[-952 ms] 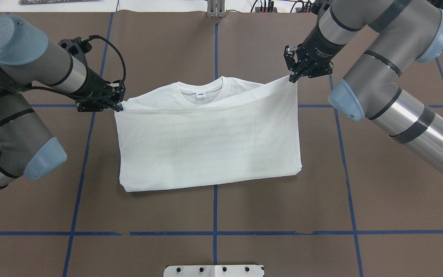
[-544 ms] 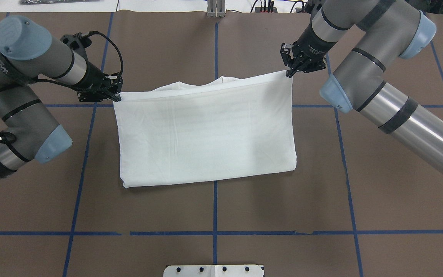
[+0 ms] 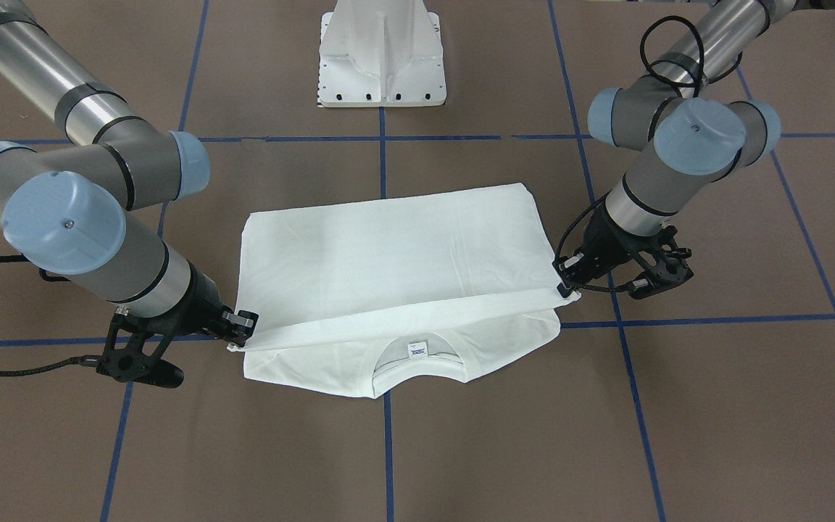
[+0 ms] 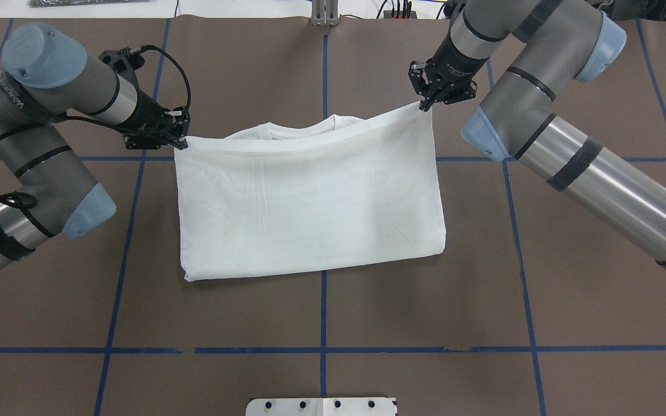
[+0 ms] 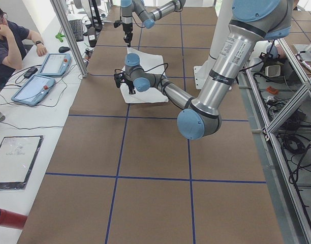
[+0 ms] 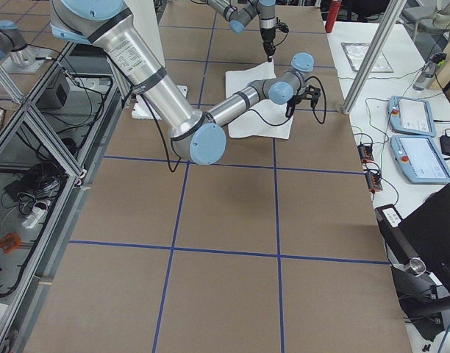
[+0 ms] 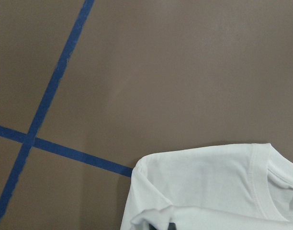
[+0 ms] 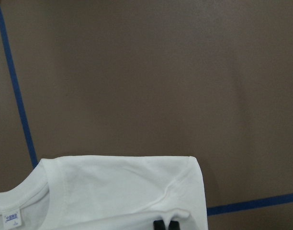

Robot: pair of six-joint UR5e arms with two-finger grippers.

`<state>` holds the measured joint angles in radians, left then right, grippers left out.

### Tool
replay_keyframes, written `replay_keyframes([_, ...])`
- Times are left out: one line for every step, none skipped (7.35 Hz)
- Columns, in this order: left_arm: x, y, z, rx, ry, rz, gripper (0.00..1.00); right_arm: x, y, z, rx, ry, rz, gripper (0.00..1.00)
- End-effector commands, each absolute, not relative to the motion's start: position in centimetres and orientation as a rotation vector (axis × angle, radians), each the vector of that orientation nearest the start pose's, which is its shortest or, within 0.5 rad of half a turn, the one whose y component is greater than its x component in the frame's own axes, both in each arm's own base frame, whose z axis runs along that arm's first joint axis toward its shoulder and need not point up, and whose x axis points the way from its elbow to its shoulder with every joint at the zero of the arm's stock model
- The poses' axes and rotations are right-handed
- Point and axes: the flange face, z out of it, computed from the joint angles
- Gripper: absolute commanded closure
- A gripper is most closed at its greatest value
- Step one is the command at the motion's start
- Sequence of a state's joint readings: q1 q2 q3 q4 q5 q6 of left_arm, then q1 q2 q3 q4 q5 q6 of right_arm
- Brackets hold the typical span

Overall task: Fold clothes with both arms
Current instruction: 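Lay the hem at the collar, open both grippers and raise them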

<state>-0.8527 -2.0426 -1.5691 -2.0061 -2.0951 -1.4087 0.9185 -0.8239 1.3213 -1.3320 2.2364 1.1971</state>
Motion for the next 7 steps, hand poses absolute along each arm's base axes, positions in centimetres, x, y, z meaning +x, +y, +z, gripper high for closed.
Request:
replay_keyframes([38.6,-56.7,34.4,-0.008,1.0,-0.403,1.0,-42.8,-64.3,28.7,-0.073,-0.911,0.253,1.0])
replay_keyframes([39.4,-57.7,34.0,-0.013,0.997,-0.409,1.0,-43.1,-64.2,28.5,-0.074,-0.912,0.249,1.0])
replay_keyframes([39.7,-58.0,34.2,-0.008,0.988,-0.416,1.0,-43.8,-63.6,28.6,-0.077,-0.912,0.236,1.0])
replay_keyframes([39.7,-58.2,34.2,0.009,0.981,-0.426,1.0,-44.0,-63.4,28.9,-0.082,-0.909,0.234,1.0])
replay_keyframes([39.7,-58.3,34.2,0.015,0.978,-0.427,1.0,-43.9,-63.3,29.1,-0.082,-0.907,0.235,1.0])
replay_keyframes([39.7,-58.5,34.1,0.019,0.977,-0.432,0.78,-43.9,-63.4,29.4,-0.082,-0.904,0.237,0.68])
replay_keyframes([39.7,-58.7,33.6,0.041,0.975,-0.441,0.06,-44.4,-63.1,29.0,-0.057,-0.896,0.236,0.01])
